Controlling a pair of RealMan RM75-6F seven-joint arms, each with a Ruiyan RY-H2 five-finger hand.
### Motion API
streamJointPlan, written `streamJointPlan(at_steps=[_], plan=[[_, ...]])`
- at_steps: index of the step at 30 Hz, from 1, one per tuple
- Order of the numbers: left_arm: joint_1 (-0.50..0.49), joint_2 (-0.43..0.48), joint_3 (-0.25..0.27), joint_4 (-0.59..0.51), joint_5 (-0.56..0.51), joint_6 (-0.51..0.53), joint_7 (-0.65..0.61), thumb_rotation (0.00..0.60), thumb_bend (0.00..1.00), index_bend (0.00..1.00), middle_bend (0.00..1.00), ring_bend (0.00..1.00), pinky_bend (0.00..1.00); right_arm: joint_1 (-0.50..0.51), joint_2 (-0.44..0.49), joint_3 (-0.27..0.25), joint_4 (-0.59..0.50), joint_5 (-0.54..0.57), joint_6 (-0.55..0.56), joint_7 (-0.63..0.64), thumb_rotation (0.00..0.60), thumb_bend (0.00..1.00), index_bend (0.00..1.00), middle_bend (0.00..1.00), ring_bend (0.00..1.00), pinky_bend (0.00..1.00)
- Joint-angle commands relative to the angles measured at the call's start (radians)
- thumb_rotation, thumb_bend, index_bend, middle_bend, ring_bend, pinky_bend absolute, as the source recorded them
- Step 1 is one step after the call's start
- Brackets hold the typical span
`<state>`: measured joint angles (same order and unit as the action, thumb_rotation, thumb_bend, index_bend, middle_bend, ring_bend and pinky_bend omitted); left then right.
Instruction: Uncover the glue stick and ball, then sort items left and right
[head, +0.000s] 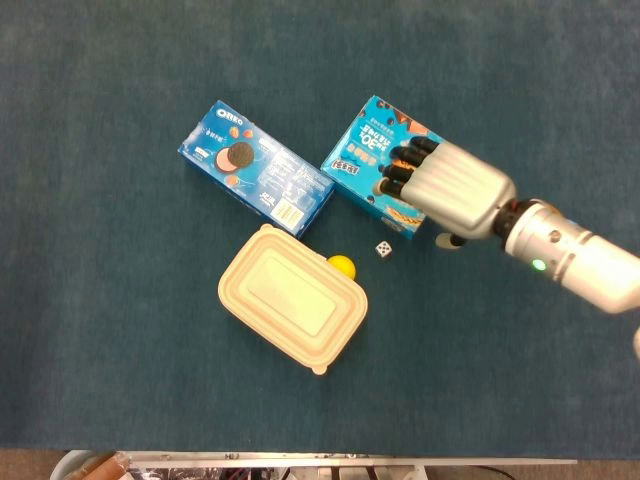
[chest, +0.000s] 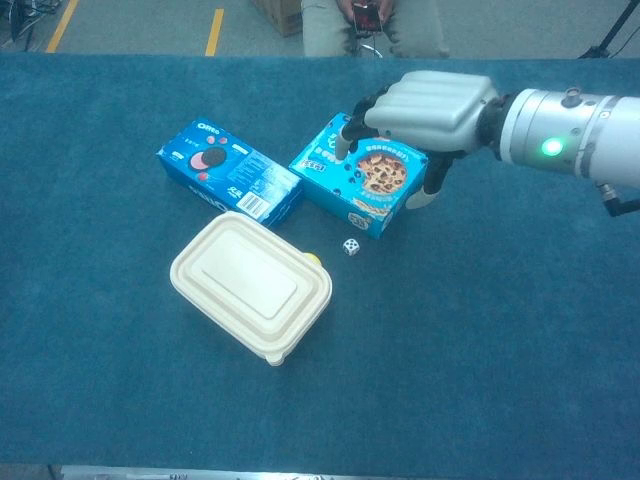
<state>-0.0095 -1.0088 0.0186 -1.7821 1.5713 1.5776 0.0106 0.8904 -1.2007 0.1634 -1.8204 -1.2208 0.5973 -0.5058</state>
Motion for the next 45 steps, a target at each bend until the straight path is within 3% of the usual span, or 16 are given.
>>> streamJointPlan(at_steps=[1,9,26,34,41,45], plan=[[0.003,-0.001,0.001,0.002,0.001,0.002,-0.004,0.6,0.35,0.27,0.14,0.04,0.04,0.03,-0.043,-0.032,0.027,0.051,-0.01,-0.039,0.6,0.0,0.26,0.3,0.15,0.19],[0.012,0.004,0.003,0.011,0.002,0.007,-0.024,0.6,0.35,0.27,0.14,0.04,0.04,0.094,-0.132,-0.07,0.067,0.125,0.012,-0.099,0.6,0.0,0.26,0.3,0.15,0.19],[0.021,0.01,0.007,0.028,0.015,0.008,-0.063,0.6,0.35,0.27,0.14,0.04,0.04,0.214,-0.226,-0.156,0.144,0.332,0.052,-0.202,0.6,0.0,0.26,0.3,0.15,0.19],[0.017,0.007,0.006,0.041,0.013,-0.004,-0.078,0.6,0.35,0.27,0.14,0.04,0.04,0.216,-0.207,-0.195,0.159,0.4,0.093,-0.187,0.6,0.0,0.26,0.3,0.15,0.19],[0.01,0.003,0.003,0.054,0.011,-0.017,-0.092,0.6,0.35,0.27,0.14,0.04,0.04,0.183,-0.125,-0.243,0.116,0.393,0.131,-0.158,0.6,0.0,0.26,0.3,0.15,0.19],[0.006,0.001,-0.001,0.064,0.004,-0.024,-0.102,0.6,0.35,0.27,0.14,0.04,0.04,0.167,-0.08,-0.221,0.076,0.363,0.146,-0.099,0.6,0.0,0.26,0.3,0.15,0.19]])
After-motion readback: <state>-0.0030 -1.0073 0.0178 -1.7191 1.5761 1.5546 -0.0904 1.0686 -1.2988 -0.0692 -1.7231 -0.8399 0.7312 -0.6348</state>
